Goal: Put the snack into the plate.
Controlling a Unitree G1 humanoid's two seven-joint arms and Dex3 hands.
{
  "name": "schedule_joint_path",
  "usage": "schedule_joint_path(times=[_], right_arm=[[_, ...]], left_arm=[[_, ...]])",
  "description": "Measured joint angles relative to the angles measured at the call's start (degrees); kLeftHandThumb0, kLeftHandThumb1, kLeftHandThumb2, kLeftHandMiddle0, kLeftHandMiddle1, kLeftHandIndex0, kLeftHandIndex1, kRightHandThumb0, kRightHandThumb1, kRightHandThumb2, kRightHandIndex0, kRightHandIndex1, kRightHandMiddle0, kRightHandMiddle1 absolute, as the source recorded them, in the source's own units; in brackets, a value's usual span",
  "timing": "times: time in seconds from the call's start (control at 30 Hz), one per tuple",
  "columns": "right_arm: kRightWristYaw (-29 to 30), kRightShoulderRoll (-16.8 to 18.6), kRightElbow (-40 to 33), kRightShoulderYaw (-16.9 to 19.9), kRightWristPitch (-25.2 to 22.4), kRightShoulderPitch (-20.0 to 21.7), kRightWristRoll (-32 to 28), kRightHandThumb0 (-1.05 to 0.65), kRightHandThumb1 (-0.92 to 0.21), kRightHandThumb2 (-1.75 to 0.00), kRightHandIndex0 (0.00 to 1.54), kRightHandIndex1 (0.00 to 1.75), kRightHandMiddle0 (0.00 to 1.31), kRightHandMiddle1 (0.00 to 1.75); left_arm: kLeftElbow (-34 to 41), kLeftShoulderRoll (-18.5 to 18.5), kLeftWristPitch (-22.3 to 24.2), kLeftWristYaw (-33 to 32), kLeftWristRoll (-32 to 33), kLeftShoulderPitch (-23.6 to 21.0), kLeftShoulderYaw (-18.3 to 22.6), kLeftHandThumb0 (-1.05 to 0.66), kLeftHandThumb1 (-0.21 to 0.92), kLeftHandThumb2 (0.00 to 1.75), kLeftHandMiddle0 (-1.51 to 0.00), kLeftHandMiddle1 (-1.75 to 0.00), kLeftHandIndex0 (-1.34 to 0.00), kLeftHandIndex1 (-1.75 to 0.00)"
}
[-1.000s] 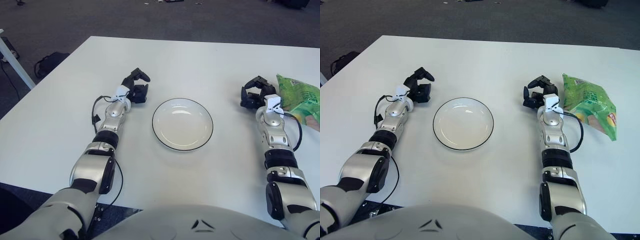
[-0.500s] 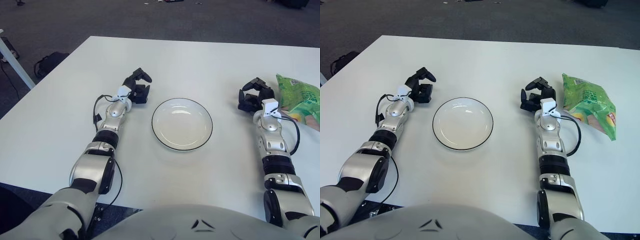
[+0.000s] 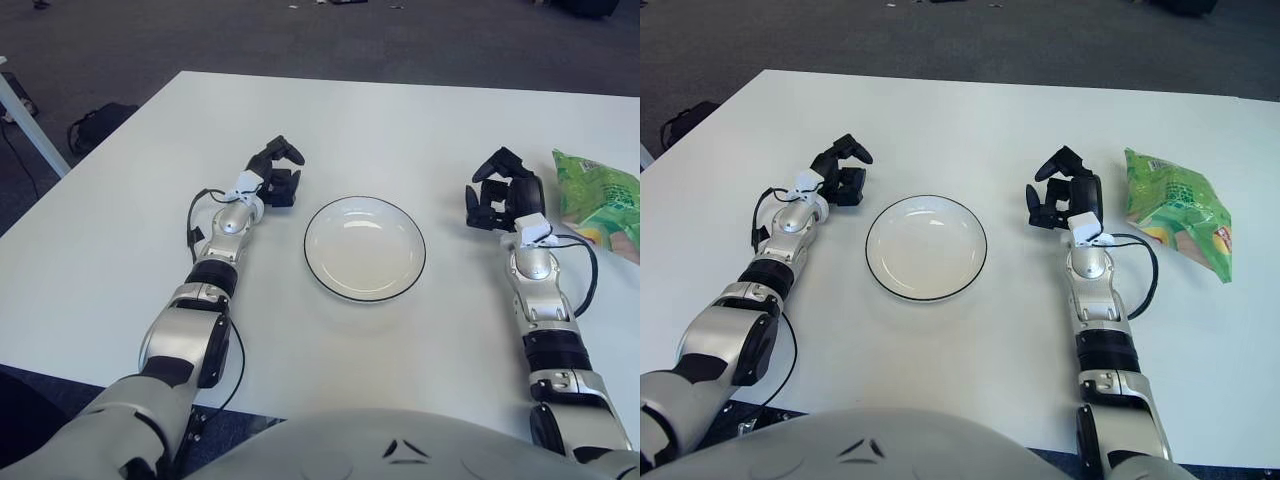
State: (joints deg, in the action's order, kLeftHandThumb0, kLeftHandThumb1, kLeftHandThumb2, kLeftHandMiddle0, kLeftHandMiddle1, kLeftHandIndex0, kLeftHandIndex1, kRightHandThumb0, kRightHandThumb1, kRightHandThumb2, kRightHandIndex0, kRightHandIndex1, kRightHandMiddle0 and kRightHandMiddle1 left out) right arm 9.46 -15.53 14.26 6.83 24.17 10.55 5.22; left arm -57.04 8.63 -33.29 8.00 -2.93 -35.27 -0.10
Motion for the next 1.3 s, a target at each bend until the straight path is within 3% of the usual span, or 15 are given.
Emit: schedule_joint_path(times=[0.2, 0.4, 0.53, 0.8, 1.03, 1.17, 1.3], right_arm=[[0.52, 0.22, -4.02, 1.62, 3.89, -1.67, 0.23, -0.44, -0.45, -1.14, 0.97, 1.75, 0.50, 1.75], [1.68, 0.54, -10.97, 2.85, 3.99, -4.66, 2.32, -0.43, -0.48, -1.10, 0.91, 1.75, 0.48, 1.75], [2.19, 0.47, -15.97, 3.92, 1.41, -6.99, 5.12, -0.42, -0.50, -1.08, 0.89, 1.75, 0.47, 1.75], [2.61, -0.22, -26.09, 6.98, -8.05, -11.96, 14.71, -0.42, -0.53, -1.05, 0.82, 1.75, 0.45, 1.75], [0.34, -3.71, -33.11, 11.04, -15.36, -15.31, 20.34, -0.41, -0.54, -1.03, 0.76, 1.75, 0.44, 1.75], [0.63, -4.29, -37.38, 13.19, -16.21, -17.46, 23.14, -0.42, -0.54, -1.03, 0.74, 1.75, 0.44, 1.75], [4.97, -4.30, -38.43, 15.57, -13.88, -19.12, 26.08, -0.42, -0.52, -1.05, 0.71, 1.75, 0.45, 1.75]], left_arm=[[-0.04, -0.02, -0.01, -0.15, -0.04, -0.04, 0.01, -0.43, 0.47, 1.12, -1.18, -1.75, -0.49, -1.75], [-0.27, -0.01, -0.02, -0.15, 0.04, -0.21, 0.20, -0.43, 0.47, 1.12, -1.19, -1.75, -0.49, -1.75], [-0.61, 0.28, 0.14, -0.18, 0.28, -0.34, 0.78, -0.43, 0.48, 1.11, -1.20, -1.75, -0.48, -1.75], [-0.74, 0.87, 2.57, 0.46, 2.74, -0.24, 3.01, -0.42, 0.52, 1.06, -1.18, -1.75, -0.45, -1.75], [-0.99, 1.33, 3.27, 2.07, 4.79, -0.26, 4.62, -0.42, 0.52, 1.06, -1.18, -1.75, -0.45, -1.75], [-1.12, 1.42, 3.36, 2.49, 4.97, -0.34, 5.08, -0.42, 0.52, 1.06, -1.19, -1.75, -0.45, -1.75], [-1.24, 1.44, 3.41, 2.52, 5.03, -0.46, 5.45, -0.42, 0.52, 1.06, -1.20, -1.75, -0.46, -1.75]])
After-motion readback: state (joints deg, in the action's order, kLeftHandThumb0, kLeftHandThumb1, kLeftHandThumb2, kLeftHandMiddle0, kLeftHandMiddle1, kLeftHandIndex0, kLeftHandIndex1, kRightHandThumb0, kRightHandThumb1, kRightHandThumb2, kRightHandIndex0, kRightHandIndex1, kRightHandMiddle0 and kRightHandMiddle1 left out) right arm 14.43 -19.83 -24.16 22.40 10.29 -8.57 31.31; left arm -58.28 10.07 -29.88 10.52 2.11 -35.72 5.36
